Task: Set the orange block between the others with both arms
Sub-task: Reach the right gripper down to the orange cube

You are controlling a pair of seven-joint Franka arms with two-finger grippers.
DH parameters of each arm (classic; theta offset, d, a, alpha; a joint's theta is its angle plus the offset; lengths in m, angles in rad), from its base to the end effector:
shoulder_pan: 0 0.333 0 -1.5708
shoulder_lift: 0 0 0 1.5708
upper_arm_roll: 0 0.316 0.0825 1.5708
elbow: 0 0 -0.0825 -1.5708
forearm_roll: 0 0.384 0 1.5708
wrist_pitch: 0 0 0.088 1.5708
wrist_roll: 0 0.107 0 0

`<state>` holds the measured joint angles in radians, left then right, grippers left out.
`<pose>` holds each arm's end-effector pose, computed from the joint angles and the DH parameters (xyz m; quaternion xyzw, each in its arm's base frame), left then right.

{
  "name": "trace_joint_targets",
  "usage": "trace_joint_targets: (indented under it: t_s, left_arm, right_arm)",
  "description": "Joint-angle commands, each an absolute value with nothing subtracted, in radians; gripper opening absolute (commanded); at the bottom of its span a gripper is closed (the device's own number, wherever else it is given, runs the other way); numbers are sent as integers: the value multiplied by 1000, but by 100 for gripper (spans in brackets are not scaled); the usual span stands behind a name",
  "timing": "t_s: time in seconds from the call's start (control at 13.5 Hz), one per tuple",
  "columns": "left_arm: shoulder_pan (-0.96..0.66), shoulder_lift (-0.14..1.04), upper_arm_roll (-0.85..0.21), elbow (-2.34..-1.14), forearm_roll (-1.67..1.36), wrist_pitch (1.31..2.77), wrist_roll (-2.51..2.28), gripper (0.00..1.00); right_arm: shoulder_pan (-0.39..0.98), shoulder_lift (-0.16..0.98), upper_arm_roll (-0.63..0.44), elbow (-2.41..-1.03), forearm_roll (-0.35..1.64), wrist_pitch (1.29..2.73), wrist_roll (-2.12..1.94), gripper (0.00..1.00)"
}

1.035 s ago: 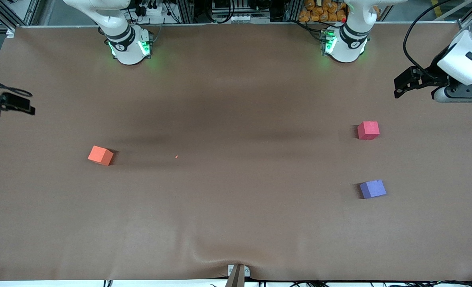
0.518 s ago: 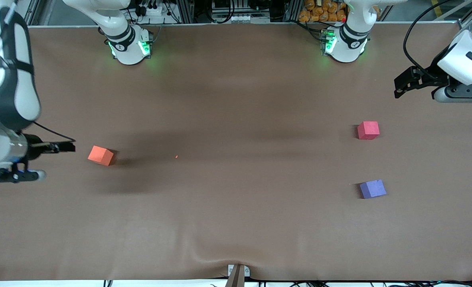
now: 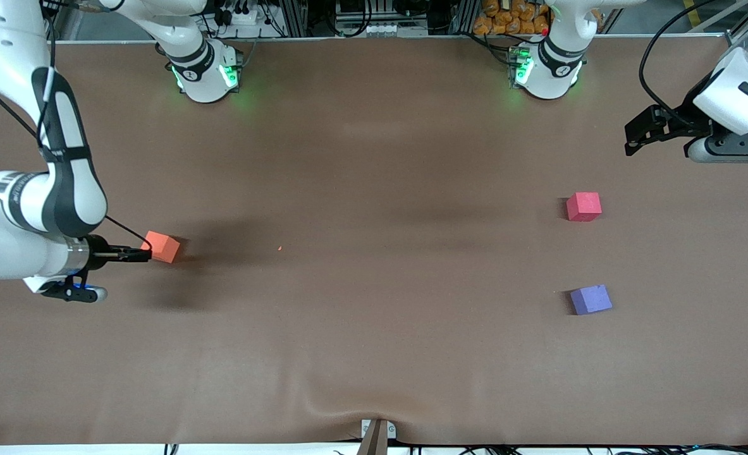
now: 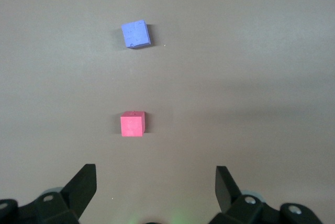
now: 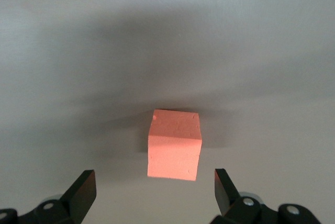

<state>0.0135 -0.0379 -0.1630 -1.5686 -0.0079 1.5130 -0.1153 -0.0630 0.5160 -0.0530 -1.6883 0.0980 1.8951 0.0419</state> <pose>0.5307 -0.0827 0.6409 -0.9998 0.0172 0.0091 0.0003 0.6343 -0.0637 0.2781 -0.9828 0.0990 0.1521 0.0357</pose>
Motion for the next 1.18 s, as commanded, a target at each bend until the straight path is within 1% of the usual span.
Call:
trace_joint_targets:
  t_s: [0.0,0.52,0.81,1.04,1.11]
  left_arm:
    - [52,-49,-158,-1562,-32,1502,-103,100]
    - [46,-49,-170,-1563,-25,1502,-103,100]
    - [44,-49,-210,-1563,-15,1502,-106,100]
    - [51,-49,-206,-1563,-17,1502,-104,100]
    - [51,-49,-204,-1563,-17,1502,-104,100]
  right_arm:
    - [-66,529,-48,-1721,114,1959,83,100]
    - [-75,595,-48,-1721,112,1967,83,100]
    - [-75,624,-48,-1723,112,1960,81,100]
    - [-75,626,-48,-1723,110,1954,68,100]
    - [-75,626,-48,-1724,110,1954,67,93]
